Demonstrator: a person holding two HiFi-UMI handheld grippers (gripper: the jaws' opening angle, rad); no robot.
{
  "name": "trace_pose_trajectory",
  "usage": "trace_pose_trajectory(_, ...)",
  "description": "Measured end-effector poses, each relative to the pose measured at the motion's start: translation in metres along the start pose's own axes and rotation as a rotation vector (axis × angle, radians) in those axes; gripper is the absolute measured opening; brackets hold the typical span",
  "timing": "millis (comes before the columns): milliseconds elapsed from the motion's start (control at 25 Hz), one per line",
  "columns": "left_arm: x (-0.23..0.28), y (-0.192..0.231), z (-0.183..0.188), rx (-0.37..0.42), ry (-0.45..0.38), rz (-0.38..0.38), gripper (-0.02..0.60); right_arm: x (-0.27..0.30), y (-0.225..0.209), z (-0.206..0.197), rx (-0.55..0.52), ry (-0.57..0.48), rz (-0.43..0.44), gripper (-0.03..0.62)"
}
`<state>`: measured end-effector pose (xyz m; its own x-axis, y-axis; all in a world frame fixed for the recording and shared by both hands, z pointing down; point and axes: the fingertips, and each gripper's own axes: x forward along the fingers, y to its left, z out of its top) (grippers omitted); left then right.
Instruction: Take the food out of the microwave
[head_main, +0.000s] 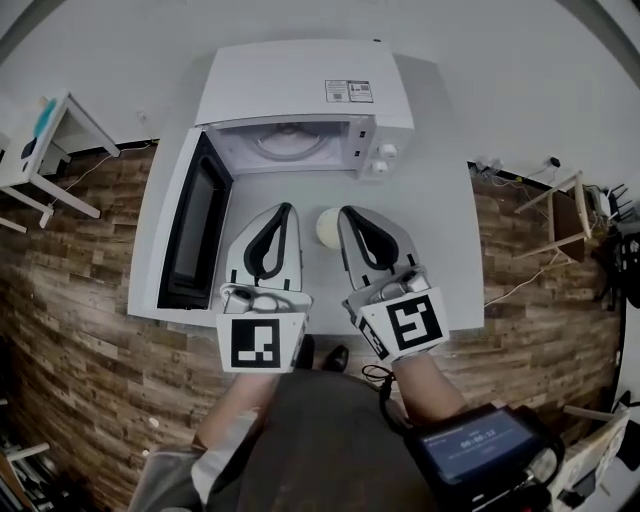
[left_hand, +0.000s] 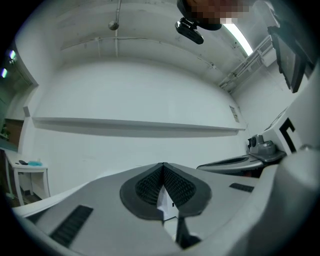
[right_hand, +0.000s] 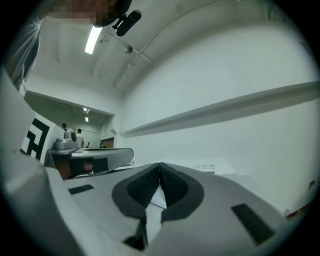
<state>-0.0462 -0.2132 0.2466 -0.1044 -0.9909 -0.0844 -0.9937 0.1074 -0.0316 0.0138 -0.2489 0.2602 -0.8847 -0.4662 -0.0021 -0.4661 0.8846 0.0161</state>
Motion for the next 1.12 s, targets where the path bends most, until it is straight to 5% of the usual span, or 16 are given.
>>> trace_pose_trajectory(1120,0.006,-0.01,0.008,0.041,-0.031,-0.003,0.006,-0.004,-0.016,0.001,-0.011,0.0,0.01,0.006)
